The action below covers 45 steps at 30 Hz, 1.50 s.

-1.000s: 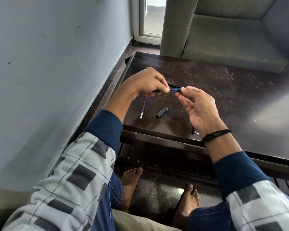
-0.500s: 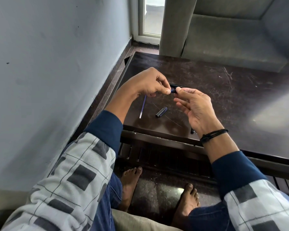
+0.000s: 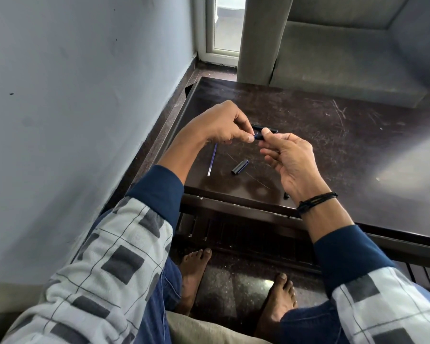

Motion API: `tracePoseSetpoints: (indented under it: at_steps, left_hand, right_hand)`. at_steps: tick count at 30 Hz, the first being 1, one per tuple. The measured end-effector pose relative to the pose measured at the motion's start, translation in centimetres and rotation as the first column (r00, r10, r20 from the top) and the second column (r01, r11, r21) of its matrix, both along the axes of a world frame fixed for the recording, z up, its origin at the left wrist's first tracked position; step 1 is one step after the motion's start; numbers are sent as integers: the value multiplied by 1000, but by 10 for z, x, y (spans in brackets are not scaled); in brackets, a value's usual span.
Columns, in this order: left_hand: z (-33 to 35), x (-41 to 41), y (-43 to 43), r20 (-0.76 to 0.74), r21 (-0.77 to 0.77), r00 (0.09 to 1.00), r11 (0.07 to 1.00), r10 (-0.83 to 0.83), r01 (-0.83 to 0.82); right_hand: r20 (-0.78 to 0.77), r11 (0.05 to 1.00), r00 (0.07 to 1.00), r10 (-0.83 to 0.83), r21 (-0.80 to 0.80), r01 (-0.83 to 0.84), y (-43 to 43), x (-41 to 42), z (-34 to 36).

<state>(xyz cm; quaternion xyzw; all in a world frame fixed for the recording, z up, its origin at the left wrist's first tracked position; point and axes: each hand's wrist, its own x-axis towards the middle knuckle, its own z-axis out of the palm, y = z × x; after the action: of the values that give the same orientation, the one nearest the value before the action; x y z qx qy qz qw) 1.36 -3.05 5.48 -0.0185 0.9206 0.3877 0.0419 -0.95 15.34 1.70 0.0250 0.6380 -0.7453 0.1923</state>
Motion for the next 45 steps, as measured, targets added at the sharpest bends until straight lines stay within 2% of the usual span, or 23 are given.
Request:
tracePoseSetpoints:
  at_steps: [19,28,45]
  left_hand:
    - [0,-2,3,-42,5,999,1000,-7,7]
    - [-1,-2,1,-48,5,999,1000,22,-22]
    - [-5,-5,1,-32,3,999,1000,13,-13]
  right_hand:
    - [-40,995,999,-3,100,7,-1,5,6]
    - [-14,996,999,50,71,-49,3,-2,7]
    - [-193,976,981,5,215,38,0,-6,-2]
